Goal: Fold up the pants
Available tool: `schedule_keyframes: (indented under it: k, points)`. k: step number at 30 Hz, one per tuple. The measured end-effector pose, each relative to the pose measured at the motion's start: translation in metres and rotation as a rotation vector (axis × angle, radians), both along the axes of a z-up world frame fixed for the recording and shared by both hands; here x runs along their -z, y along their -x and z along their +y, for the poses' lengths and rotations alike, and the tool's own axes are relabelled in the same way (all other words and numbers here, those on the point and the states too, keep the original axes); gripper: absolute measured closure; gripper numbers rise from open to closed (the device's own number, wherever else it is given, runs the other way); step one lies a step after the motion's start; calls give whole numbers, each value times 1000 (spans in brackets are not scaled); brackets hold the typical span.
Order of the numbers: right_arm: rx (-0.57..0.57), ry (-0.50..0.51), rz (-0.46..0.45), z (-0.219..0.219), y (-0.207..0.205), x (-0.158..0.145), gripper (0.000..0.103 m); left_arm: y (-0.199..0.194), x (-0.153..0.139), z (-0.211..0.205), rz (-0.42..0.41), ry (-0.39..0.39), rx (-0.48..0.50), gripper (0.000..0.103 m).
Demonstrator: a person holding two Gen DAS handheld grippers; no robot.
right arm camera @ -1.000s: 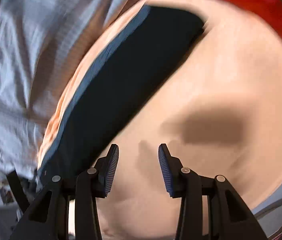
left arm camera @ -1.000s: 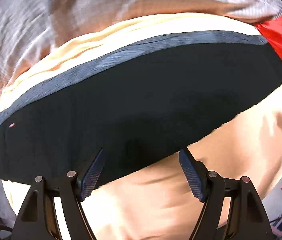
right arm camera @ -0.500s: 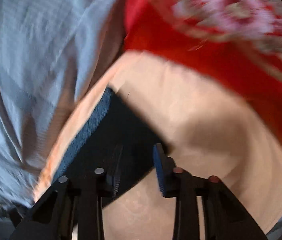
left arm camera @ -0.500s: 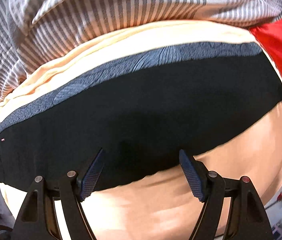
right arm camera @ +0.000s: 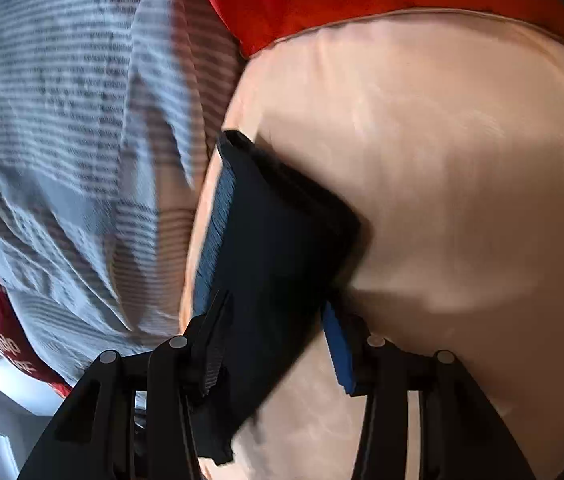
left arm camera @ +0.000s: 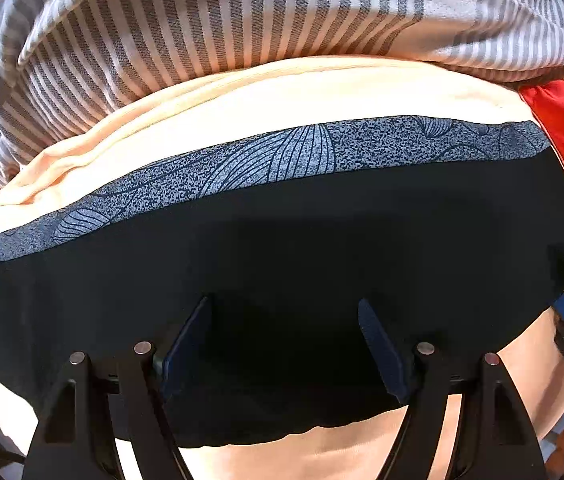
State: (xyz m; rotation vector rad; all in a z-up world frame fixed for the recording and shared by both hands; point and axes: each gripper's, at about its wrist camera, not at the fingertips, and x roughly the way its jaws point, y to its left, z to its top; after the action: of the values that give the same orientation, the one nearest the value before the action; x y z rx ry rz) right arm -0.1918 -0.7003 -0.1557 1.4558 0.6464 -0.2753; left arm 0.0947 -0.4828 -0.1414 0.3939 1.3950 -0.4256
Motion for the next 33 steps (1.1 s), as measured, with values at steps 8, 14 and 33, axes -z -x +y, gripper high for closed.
schedule_keyframes:
  k: [8, 14, 33]
  points:
    - [-45, -26, 7, -7, -36, 5, 71, -28, -1, 7, 62, -3, -42, 38]
    - [-105, -21, -10, -8, -40, -3, 89, -63, -24, -6, 6, 87, -95, 69]
    - [-285, 294, -47, 34, -82, -105, 89, -59, -9, 1, -60, 97, -34, 69]
